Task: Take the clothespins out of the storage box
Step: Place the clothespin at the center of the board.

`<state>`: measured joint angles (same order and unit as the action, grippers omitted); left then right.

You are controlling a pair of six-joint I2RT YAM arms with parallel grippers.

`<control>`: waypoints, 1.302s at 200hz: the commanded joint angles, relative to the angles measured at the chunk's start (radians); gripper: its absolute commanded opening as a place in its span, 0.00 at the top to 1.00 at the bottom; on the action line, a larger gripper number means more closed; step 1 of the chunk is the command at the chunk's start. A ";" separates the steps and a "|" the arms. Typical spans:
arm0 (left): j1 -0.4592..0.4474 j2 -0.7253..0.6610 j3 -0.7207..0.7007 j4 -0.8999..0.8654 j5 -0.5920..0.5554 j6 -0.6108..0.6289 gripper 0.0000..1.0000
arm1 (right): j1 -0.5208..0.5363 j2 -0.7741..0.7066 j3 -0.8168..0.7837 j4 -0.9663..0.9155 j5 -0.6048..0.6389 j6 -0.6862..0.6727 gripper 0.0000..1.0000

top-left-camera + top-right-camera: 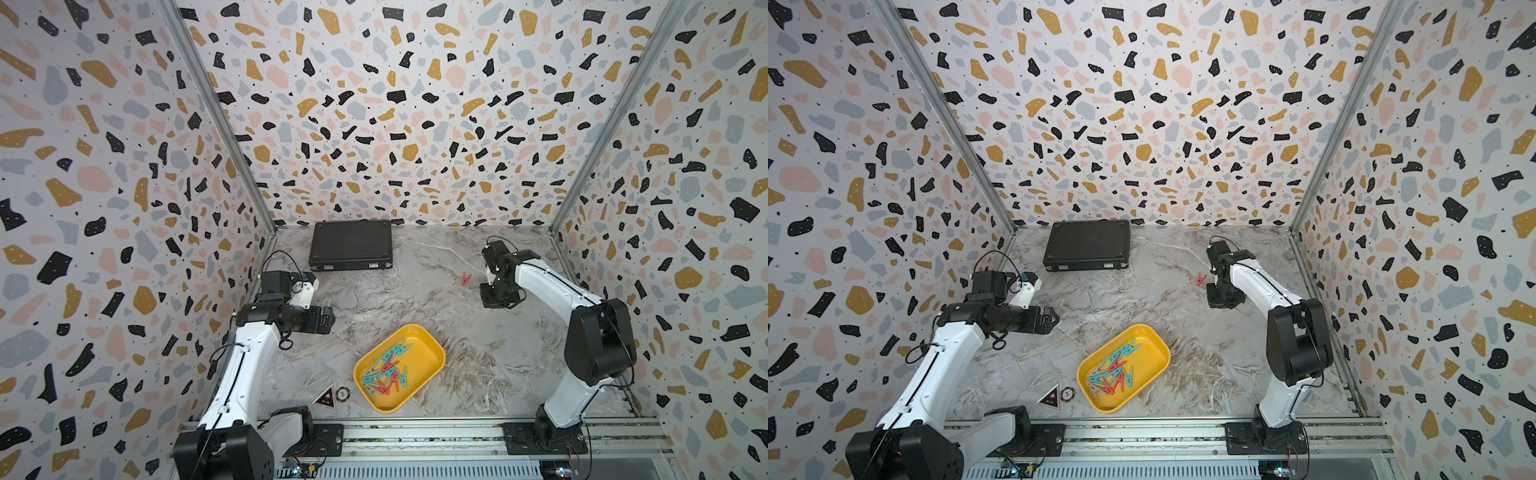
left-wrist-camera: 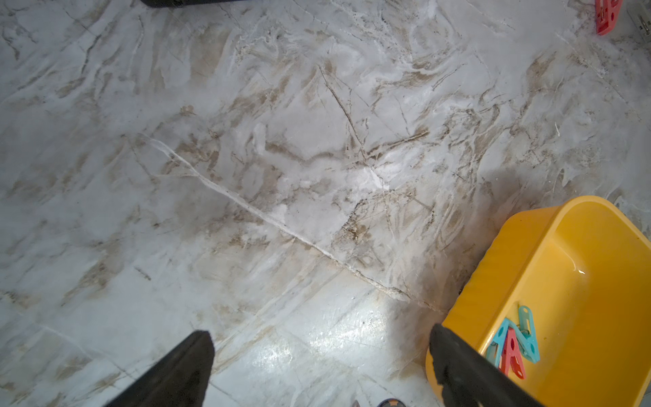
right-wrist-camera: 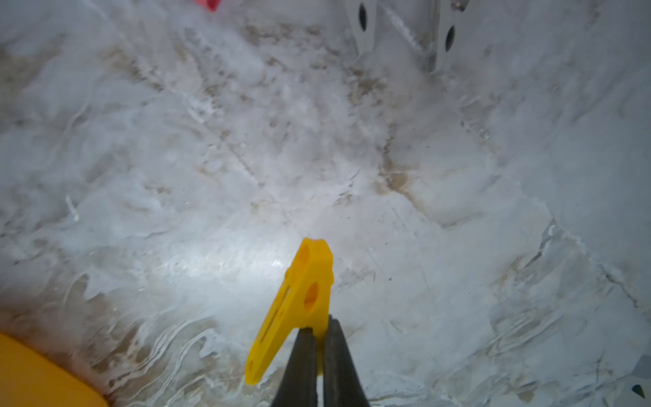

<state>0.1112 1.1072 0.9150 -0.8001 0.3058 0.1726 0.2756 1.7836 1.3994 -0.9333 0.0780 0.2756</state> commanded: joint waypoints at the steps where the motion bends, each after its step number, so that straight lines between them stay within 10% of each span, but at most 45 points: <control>1: 0.005 0.005 -0.003 0.010 0.004 0.013 0.00 | -0.055 0.035 0.115 -0.060 0.022 -0.085 1.00; 212: 0.005 0.001 0.002 0.006 0.014 0.013 0.00 | -0.256 0.532 0.536 -0.132 0.201 -0.316 1.00; 260: 0.005 0.003 0.002 0.005 0.016 0.014 0.00 | -0.256 0.502 0.550 -0.143 0.170 -0.307 0.81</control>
<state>0.1112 1.1122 0.9150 -0.8005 0.3088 0.1726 0.0235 2.3184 1.9221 -1.0275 0.2535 -0.0315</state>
